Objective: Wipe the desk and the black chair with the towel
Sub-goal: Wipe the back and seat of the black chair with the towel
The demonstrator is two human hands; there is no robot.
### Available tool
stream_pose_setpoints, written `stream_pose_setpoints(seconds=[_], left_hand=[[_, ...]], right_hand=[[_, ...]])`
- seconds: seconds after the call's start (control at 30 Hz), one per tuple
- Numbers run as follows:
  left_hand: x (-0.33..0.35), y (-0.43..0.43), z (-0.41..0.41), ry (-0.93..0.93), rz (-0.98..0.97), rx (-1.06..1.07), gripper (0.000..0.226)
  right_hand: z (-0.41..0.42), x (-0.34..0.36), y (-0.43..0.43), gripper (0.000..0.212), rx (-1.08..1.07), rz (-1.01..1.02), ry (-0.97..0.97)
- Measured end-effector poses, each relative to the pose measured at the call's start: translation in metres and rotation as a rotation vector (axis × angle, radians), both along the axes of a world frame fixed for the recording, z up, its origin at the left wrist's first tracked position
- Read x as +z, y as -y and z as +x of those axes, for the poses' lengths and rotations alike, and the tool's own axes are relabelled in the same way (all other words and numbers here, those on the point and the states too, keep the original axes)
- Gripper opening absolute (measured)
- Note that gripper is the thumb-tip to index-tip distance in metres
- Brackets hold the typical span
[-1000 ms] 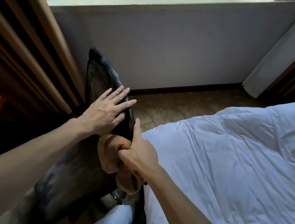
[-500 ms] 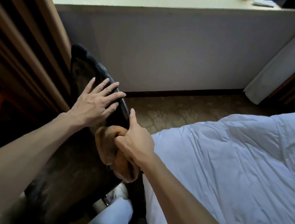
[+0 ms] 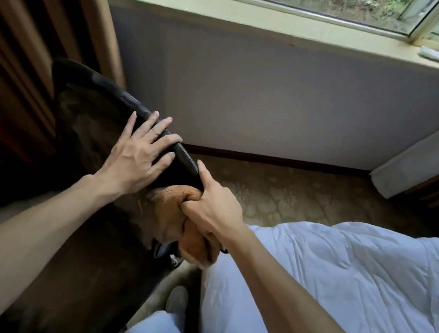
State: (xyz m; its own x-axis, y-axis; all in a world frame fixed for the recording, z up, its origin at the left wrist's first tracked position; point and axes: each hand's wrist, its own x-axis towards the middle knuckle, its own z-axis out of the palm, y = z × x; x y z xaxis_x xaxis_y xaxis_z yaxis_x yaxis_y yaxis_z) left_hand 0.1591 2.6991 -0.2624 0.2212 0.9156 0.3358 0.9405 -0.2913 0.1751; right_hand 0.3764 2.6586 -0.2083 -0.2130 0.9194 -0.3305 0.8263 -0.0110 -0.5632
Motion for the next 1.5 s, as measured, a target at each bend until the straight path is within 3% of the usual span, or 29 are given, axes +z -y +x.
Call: stream_pose_setpoints(seconds=[0.73, 0.9, 1.13, 1.4, 1.5], left_hand=[[-0.013, -0.082, -0.087, 0.174, 0.118, 0.453, 0.054], [-0.017, -0.103, -0.103, 0.163, 0.177, 0.641, 0.051], [-0.006, -0.120, -0.112, 0.036, 0.182, 1.042, 0.050], [0.011, -0.148, -0.065, 0.019, 0.081, 1.230, 0.049], [0.015, -0.153, -0.043, 0.018, 0.123, 1.240, 0.046]], right_hand=[[-0.110, 0.000, -0.186, 0.090, 0.435, -0.053, 0.084], [-0.137, -0.007, -0.244, 0.086, 0.677, -0.094, 0.028], [-0.194, -0.019, -0.343, 0.092, 1.225, -0.251, -0.117], [-0.221, 0.020, -0.436, 0.100, 1.428, -0.343, -0.138], [-0.224, 0.016, -0.453, 0.075, 1.568, -0.470, -0.044]])
